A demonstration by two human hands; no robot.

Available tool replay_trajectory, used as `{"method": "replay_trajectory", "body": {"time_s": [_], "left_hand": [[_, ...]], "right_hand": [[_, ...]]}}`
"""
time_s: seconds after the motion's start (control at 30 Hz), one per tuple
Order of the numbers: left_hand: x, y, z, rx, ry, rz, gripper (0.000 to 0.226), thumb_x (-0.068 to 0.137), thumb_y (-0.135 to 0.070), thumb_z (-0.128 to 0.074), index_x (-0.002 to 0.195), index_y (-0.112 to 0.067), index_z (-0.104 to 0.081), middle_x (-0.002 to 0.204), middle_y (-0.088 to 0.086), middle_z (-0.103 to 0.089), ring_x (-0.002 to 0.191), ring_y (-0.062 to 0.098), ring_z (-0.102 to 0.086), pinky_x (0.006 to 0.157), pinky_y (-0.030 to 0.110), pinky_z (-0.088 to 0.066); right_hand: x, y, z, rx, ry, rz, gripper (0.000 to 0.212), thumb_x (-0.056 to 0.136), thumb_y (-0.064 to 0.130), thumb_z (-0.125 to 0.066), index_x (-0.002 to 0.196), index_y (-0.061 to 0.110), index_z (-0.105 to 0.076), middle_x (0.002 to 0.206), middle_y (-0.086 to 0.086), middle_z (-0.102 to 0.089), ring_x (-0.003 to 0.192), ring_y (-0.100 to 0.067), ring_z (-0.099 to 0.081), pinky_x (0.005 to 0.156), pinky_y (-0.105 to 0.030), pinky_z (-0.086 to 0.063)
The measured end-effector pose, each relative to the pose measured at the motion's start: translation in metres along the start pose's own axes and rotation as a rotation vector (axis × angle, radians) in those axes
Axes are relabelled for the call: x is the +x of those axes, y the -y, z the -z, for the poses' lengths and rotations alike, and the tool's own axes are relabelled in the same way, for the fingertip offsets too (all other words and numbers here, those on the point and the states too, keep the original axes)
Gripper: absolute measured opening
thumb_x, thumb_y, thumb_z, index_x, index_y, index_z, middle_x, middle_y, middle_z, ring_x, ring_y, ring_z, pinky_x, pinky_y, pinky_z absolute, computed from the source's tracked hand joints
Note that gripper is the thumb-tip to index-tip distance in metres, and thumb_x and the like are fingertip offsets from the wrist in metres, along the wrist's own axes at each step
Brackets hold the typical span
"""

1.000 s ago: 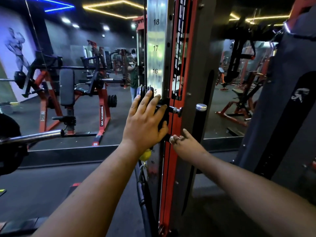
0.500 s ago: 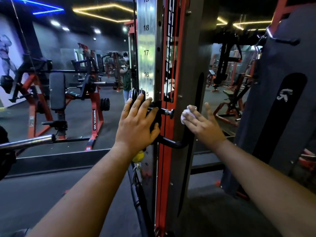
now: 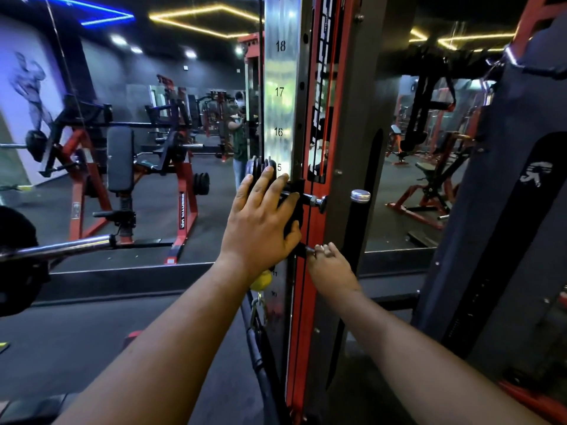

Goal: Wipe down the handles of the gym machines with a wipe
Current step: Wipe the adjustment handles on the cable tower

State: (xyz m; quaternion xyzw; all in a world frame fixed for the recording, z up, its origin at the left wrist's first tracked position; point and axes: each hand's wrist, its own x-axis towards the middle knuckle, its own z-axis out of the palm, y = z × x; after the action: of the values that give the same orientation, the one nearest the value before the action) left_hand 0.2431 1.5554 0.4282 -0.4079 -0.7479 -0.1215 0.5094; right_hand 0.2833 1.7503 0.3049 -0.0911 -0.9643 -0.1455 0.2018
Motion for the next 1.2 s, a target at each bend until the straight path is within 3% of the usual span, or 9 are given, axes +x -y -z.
{"method": "replay_trajectory", "body": {"time_s": [0.1,0.2,0.27,0.47,0.57,0.63,0.8,1.03,1.2], "left_hand": [[0.0,0.0,0.0,-0.009,0.006,0.007,0.048,0.089,-0.043,-0.06,0.13,-0.02,-0.068,0.153,0.011,-0.051,0.152,0.035,-0.033,0.124,0.055,-0.022],[0.001,-0.003,0.0,-0.007,0.015,0.012,0.049,0.089,-0.044,-0.059,0.13,-0.02,-0.068,0.154,0.011,-0.05,0.152,0.035,-0.032,0.124,0.055,-0.021],[0.001,-0.004,0.001,-0.012,0.011,0.01,0.049,0.089,-0.044,-0.059,0.13,-0.02,-0.068,0.154,0.011,-0.05,0.152,0.035,-0.032,0.124,0.055,-0.022],[0.001,-0.002,0.0,-0.023,0.001,-0.001,0.049,0.089,-0.042,-0.06,0.13,-0.019,-0.068,0.152,0.012,-0.052,0.151,0.036,-0.034,0.125,0.054,-0.021],[0.001,-0.002,0.0,-0.026,-0.005,-0.003,0.047,0.089,-0.041,-0.06,0.129,-0.019,-0.068,0.151,0.011,-0.053,0.151,0.036,-0.034,0.125,0.055,-0.021],[0.001,-0.001,-0.001,-0.024,-0.01,-0.002,0.047,0.089,-0.042,-0.061,0.129,-0.019,-0.069,0.151,0.011,-0.053,0.151,0.035,-0.034,0.125,0.055,-0.021],[0.001,-0.002,-0.001,-0.017,-0.007,0.002,0.047,0.089,-0.042,-0.061,0.129,-0.019,-0.069,0.151,0.011,-0.054,0.151,0.036,-0.035,0.125,0.054,-0.02],[0.002,-0.005,-0.002,0.009,-0.001,0.001,0.049,0.09,-0.044,-0.059,0.131,-0.019,-0.067,0.151,0.01,-0.053,0.151,0.036,-0.034,0.124,0.055,-0.021],[0.003,-0.006,-0.002,0.017,0.01,0.001,0.049,0.091,-0.044,-0.058,0.131,-0.019,-0.068,0.151,0.01,-0.053,0.151,0.036,-0.034,0.124,0.056,-0.022]], "right_hand": [[0.024,0.007,0.006,0.201,0.015,-0.148,0.053,0.102,0.008,-0.043,0.154,0.006,-0.033,0.152,-0.018,-0.044,0.137,-0.032,-0.049,0.112,-0.039,-0.04],[0.04,0.009,0.004,0.364,0.07,-0.172,0.048,0.108,0.024,-0.033,0.155,0.019,-0.036,0.158,-0.008,-0.04,0.139,-0.027,-0.047,0.108,-0.035,-0.045],[0.038,0.006,-0.005,0.23,0.081,-0.106,0.049,0.106,0.038,-0.029,0.152,0.025,-0.041,0.155,-0.002,-0.045,0.139,-0.025,-0.046,0.111,-0.035,-0.041],[0.001,-0.027,0.006,-0.061,0.02,0.21,0.048,0.102,0.006,-0.039,0.149,-0.002,-0.039,0.149,-0.024,-0.046,0.136,-0.035,-0.048,0.113,-0.041,-0.038],[-0.022,-0.054,0.022,-0.301,-0.096,0.485,0.038,0.093,0.011,-0.049,0.126,0.007,-0.066,0.124,-0.015,-0.069,0.114,-0.026,-0.066,0.11,-0.044,-0.044],[-0.031,-0.08,0.038,-0.32,-0.267,0.565,0.04,0.095,0.009,-0.044,0.128,0.008,-0.066,0.126,-0.013,-0.068,0.117,-0.024,-0.066,0.115,-0.047,-0.039],[-0.011,-0.132,0.089,-0.204,-0.634,0.425,0.036,0.107,0.0,-0.04,0.138,0.003,-0.059,0.145,-0.012,-0.057,0.138,-0.028,-0.051,0.116,-0.053,-0.037],[-0.03,-0.109,0.025,-0.068,-0.571,0.421,0.039,0.107,0.004,-0.035,0.134,0.004,-0.063,0.143,-0.015,-0.058,0.141,-0.031,-0.046,0.117,-0.052,-0.035],[-0.049,-0.079,-0.013,-0.045,-0.474,0.465,0.032,0.101,0.005,-0.049,0.126,0.009,-0.069,0.141,-0.01,-0.061,0.143,-0.027,-0.044,0.124,-0.046,-0.024]]}}
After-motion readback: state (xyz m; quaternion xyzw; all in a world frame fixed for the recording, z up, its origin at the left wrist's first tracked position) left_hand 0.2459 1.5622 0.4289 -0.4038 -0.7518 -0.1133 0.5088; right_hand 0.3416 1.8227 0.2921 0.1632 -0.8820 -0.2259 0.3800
